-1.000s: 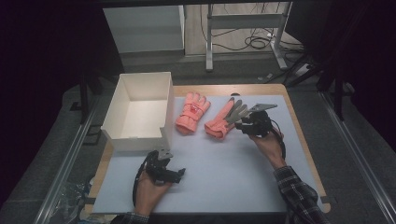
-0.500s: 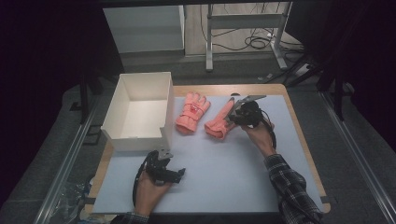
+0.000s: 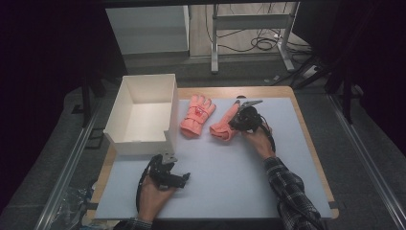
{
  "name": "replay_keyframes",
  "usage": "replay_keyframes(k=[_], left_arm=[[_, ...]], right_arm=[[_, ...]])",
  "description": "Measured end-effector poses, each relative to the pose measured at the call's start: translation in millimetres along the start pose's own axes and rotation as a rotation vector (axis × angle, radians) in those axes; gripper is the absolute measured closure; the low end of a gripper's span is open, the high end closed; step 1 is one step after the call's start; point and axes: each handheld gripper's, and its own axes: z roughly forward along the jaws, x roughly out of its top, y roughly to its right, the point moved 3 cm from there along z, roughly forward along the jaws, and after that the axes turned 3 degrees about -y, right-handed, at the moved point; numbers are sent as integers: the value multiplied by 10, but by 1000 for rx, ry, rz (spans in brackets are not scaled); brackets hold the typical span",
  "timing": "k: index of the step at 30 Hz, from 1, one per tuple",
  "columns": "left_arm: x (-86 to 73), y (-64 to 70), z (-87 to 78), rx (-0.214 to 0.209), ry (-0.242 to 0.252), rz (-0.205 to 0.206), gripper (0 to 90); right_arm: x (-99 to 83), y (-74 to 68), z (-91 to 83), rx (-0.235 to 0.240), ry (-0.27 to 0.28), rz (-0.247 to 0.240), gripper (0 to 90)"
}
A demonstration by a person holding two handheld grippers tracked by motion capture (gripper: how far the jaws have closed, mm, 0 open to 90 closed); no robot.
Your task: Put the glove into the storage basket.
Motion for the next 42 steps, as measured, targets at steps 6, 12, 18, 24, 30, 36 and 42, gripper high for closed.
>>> replay_keyframes(k=[6, 12, 18, 24, 30, 36, 42], left_arm=[[0, 0, 0, 0, 0, 0, 6], [0, 0, 0, 0, 0, 0, 6], [0, 0, 0, 0, 0, 0, 6], [0, 0, 0, 0, 0, 0, 6], [0, 0, 0, 0, -1, 0, 6], [0, 0, 0, 0, -1, 0, 6], [0, 0, 0, 0, -1, 0, 6]], right_arm=[[-10, -30, -6, -19, -17, 19, 789], [2, -32, -45, -30, -8, 5, 854], [10, -1, -138, -8, 26, 12, 855], [27, -8, -259, 31, 48, -3, 854], [56, -66, -429, 73, 67, -39, 852], [52, -147, -573, 118, 73, -85, 851], [19, -254, -729, 172, 82, -153, 851]])
